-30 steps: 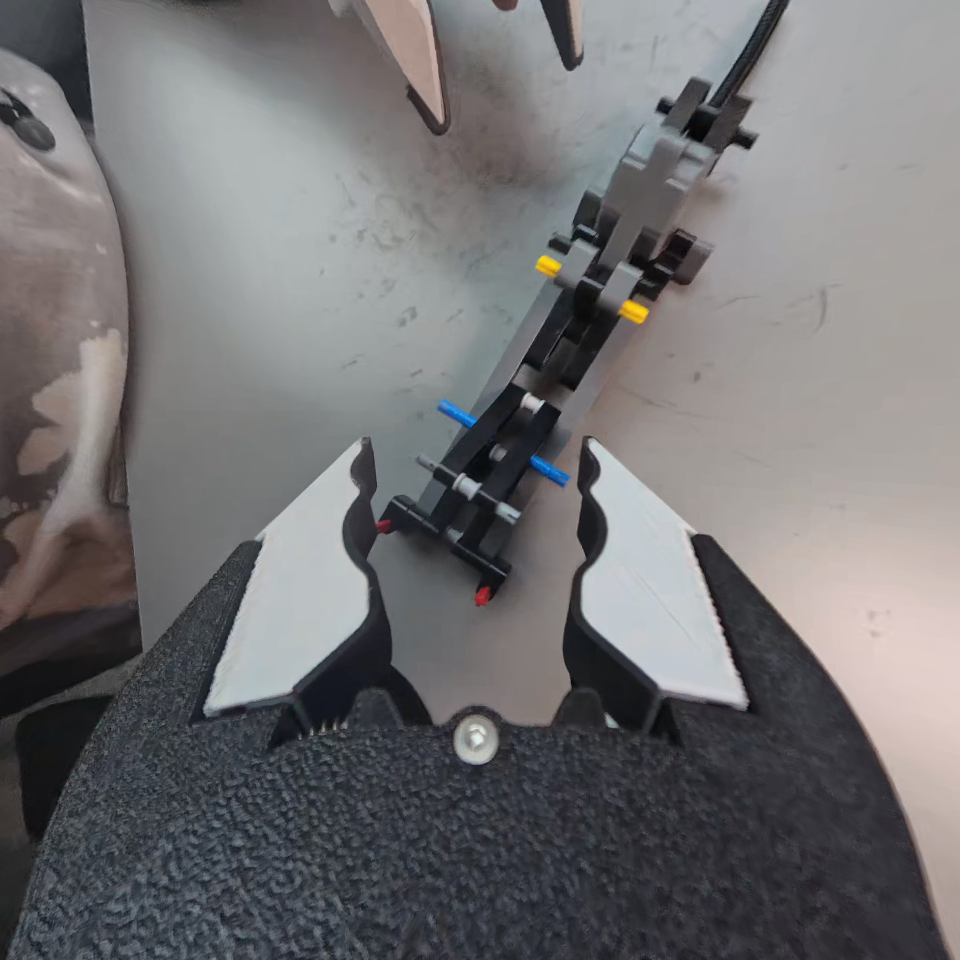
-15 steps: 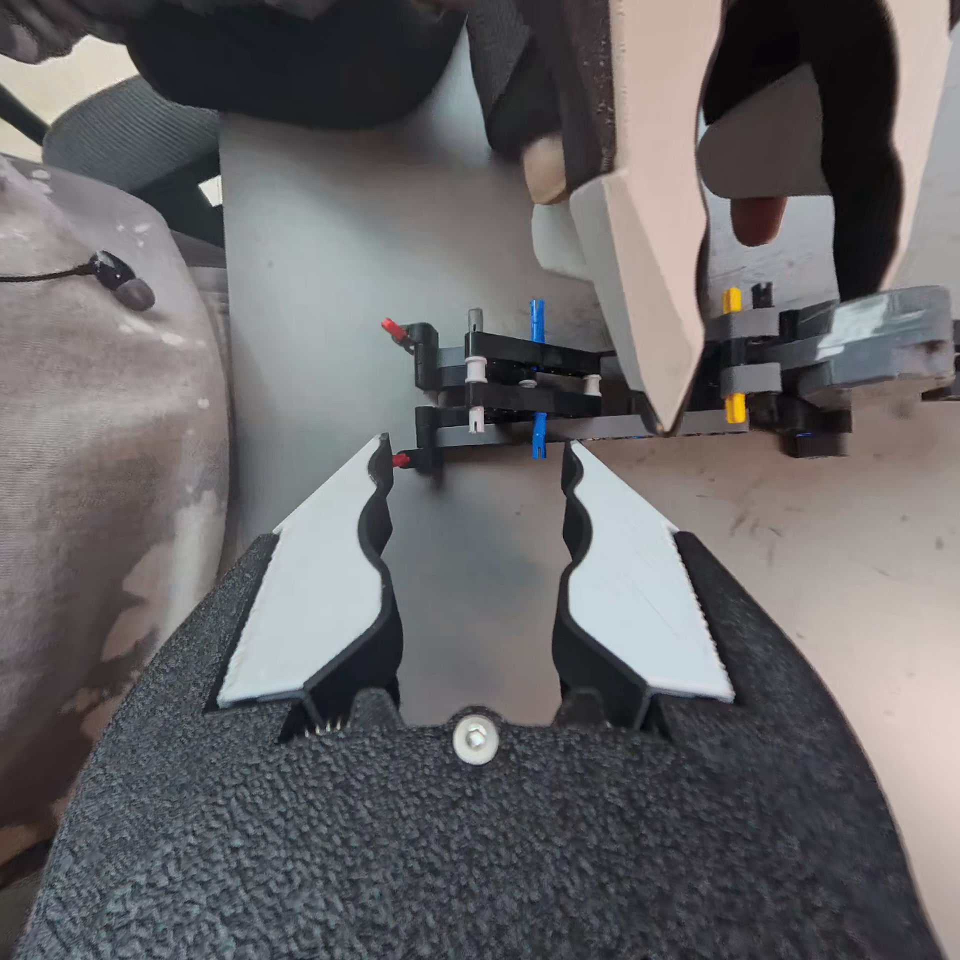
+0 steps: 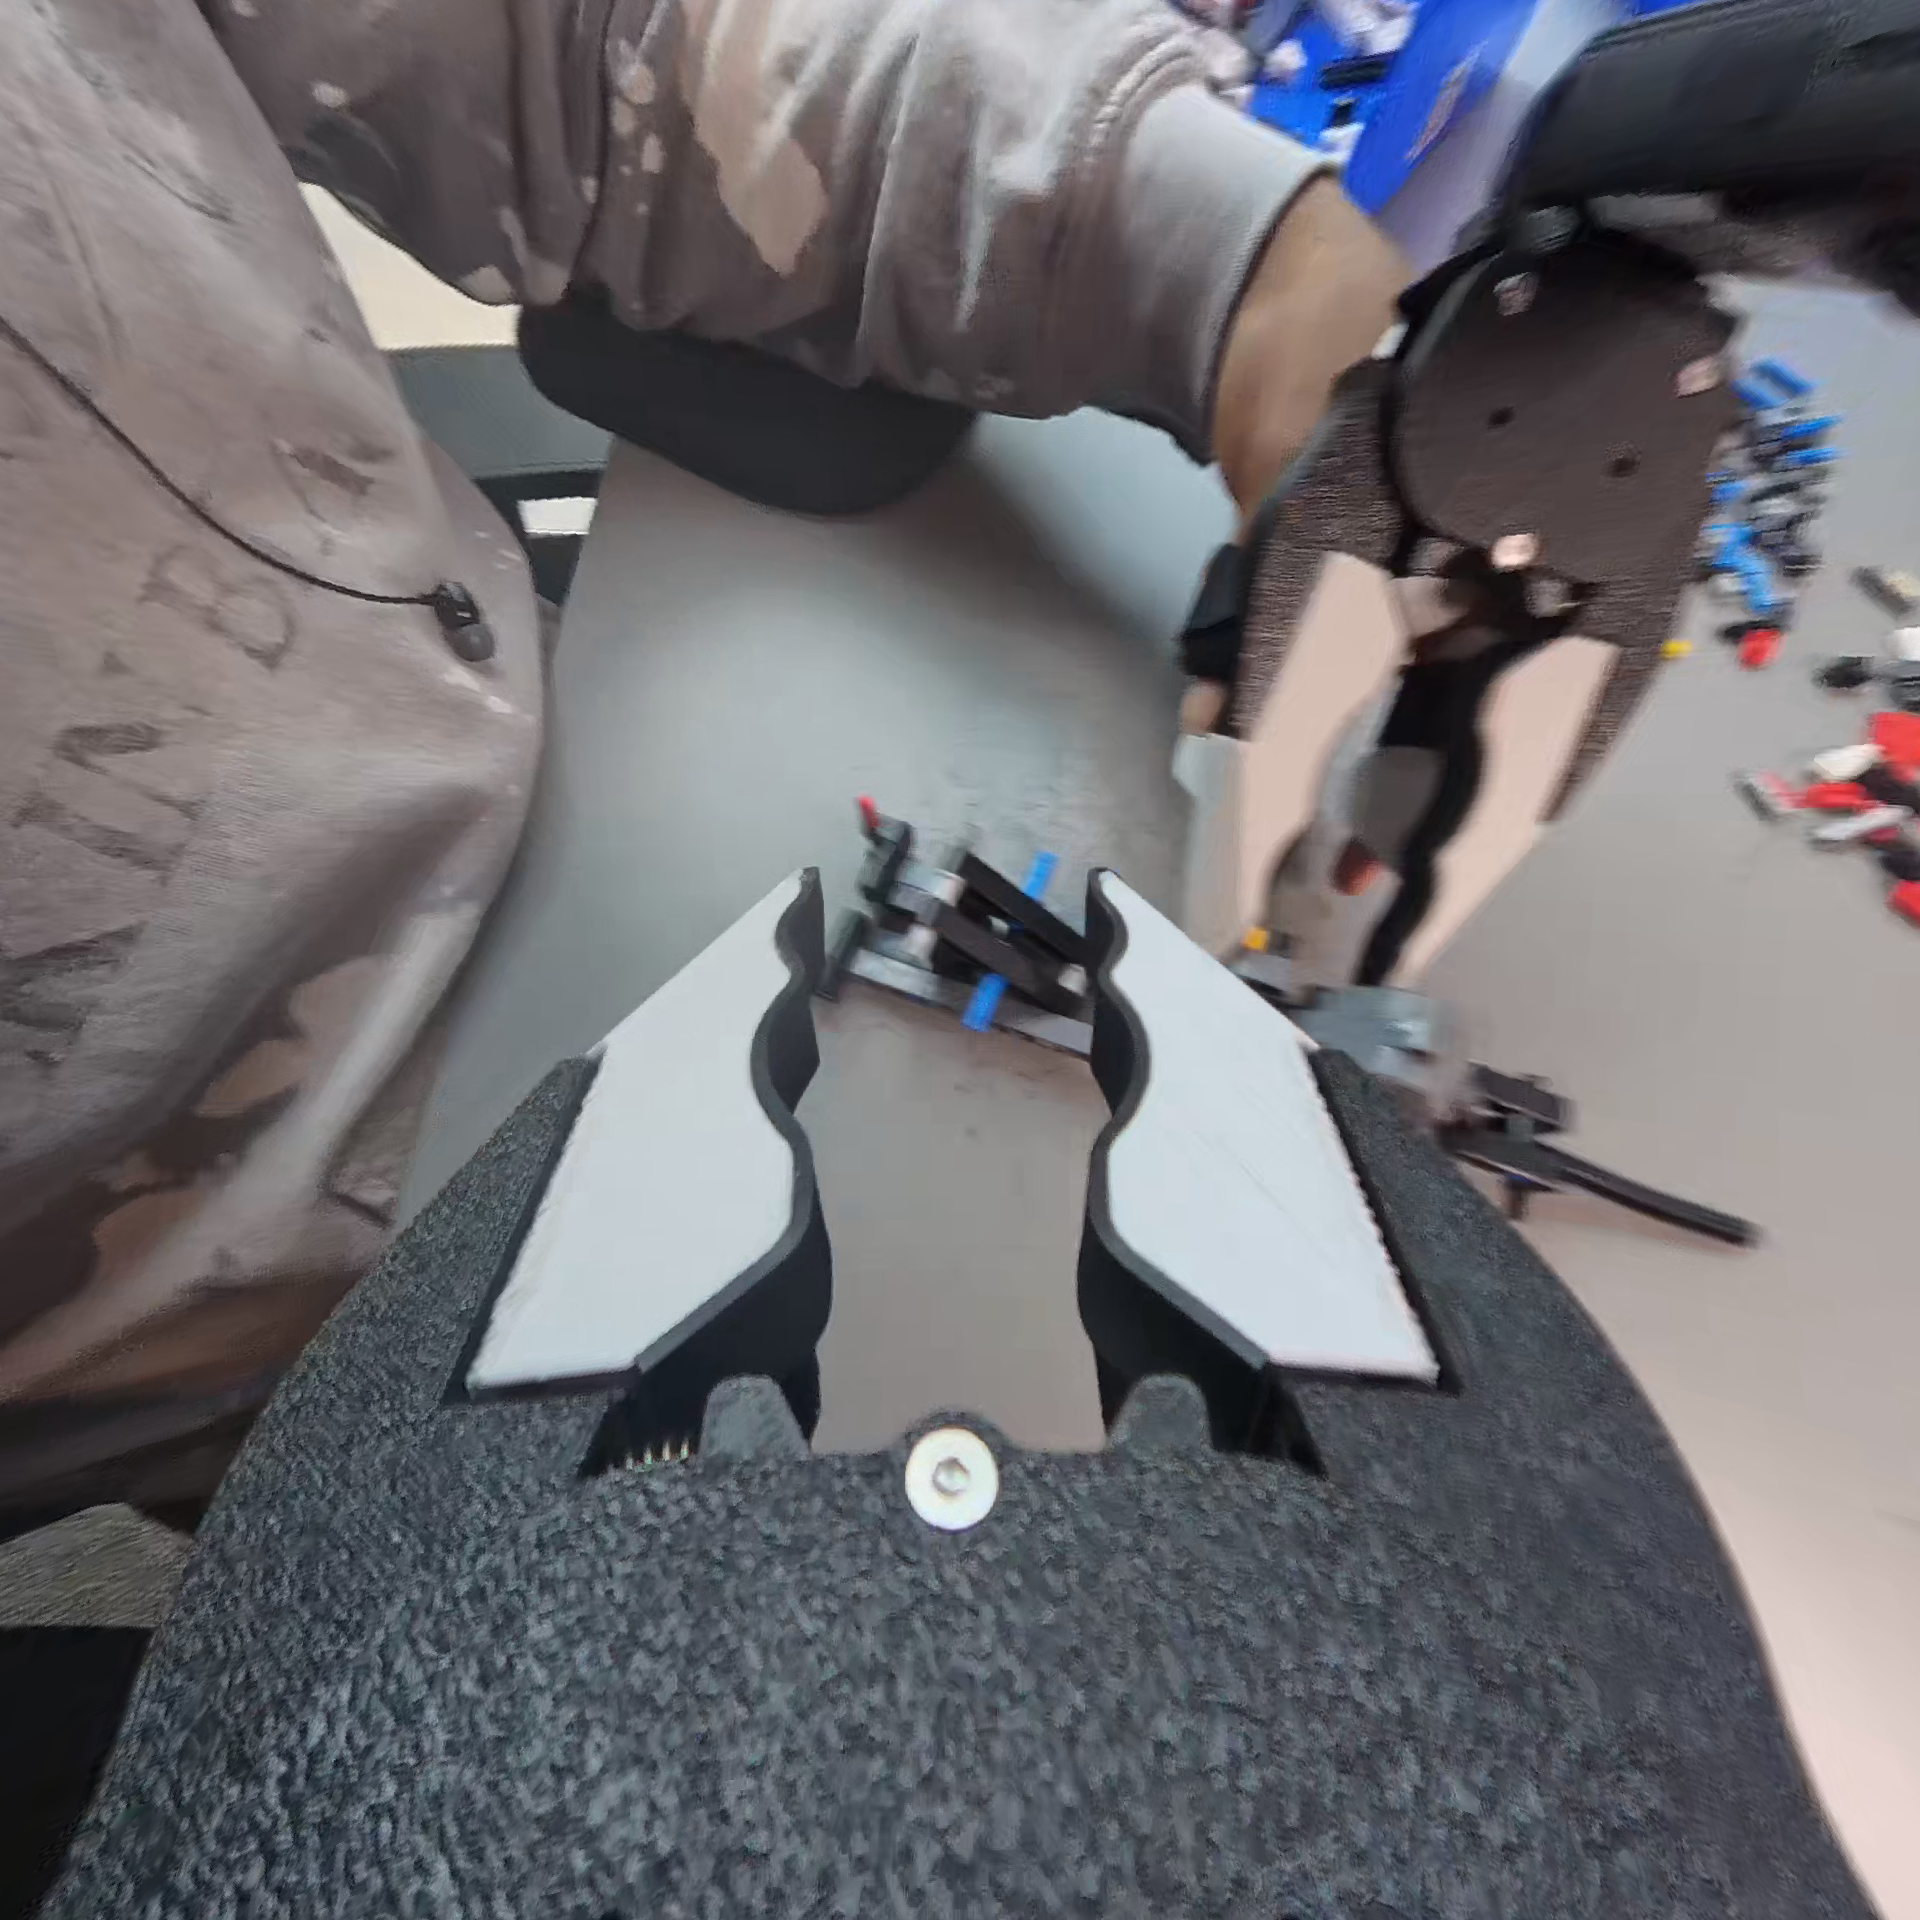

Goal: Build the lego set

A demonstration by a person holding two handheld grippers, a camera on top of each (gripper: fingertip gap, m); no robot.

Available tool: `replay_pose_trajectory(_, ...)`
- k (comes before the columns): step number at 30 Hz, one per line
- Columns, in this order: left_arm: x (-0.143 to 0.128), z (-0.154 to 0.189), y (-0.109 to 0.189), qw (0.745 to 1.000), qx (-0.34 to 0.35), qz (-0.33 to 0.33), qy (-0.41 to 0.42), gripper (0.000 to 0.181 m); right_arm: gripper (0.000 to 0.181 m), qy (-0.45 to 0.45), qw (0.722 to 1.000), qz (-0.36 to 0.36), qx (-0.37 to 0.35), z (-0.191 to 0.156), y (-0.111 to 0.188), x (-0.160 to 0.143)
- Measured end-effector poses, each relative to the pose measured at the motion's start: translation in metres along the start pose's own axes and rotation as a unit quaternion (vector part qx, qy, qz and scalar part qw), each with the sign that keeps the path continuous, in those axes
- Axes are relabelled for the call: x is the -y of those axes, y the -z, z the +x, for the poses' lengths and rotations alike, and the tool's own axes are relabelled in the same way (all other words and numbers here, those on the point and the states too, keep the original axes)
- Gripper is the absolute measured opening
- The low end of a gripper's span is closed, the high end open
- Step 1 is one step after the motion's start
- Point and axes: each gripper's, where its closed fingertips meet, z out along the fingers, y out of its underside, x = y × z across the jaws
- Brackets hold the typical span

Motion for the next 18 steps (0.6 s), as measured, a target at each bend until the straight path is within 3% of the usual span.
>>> replay_pose_trajectory(4, -0.004, 0.018, -0.001, 0.993, -0.1, -0.027, -0.058, 0.045, 0.053, 0.037, 0.984, -0.112, -0.135, 0.087, 0.033, -0.046)
replay_pose_trajectory(6, -0.004, 0.022, -0.001, 0.988, -0.134, -0.035, -0.072, 0.045, 0.058, 0.036, 0.976, -0.174, -0.126, 0.106, 0.032, -0.076)
replay_pose_trajectory(10, -0.002, 0.021, -0.001, 0.986, -0.142, -0.039, -0.08, 0.043, 0.061, 0.06, 0.969, -0.233, -0.061, 0.117, 0.011, -0.107)
replay_pose_trajectory(12, 0.001, 0.014, -0.002, 0.989, -0.117, -0.038, -0.079, 0.044, 0.052, 0.039, 0.972, -0.232, -0.005, 0.116, 0.001, -0.11)
replay_pose_trajectory(14, 0.006, -0.002, -0.001, 0.995, -0.055, -0.042, -0.07, 0.059, 0.041, 0.015, 0.969, -0.243, 0.028, 0.12, -0.003, -0.113)
replay_pose_trajectory(18, 0.016, -0.014, 0.023, 0.997, 0.056, -0.021, -0.04, 0.049, 0.036, -0.003, 0.958, -0.285, 0.021, 0.13, 0.009, -0.119)
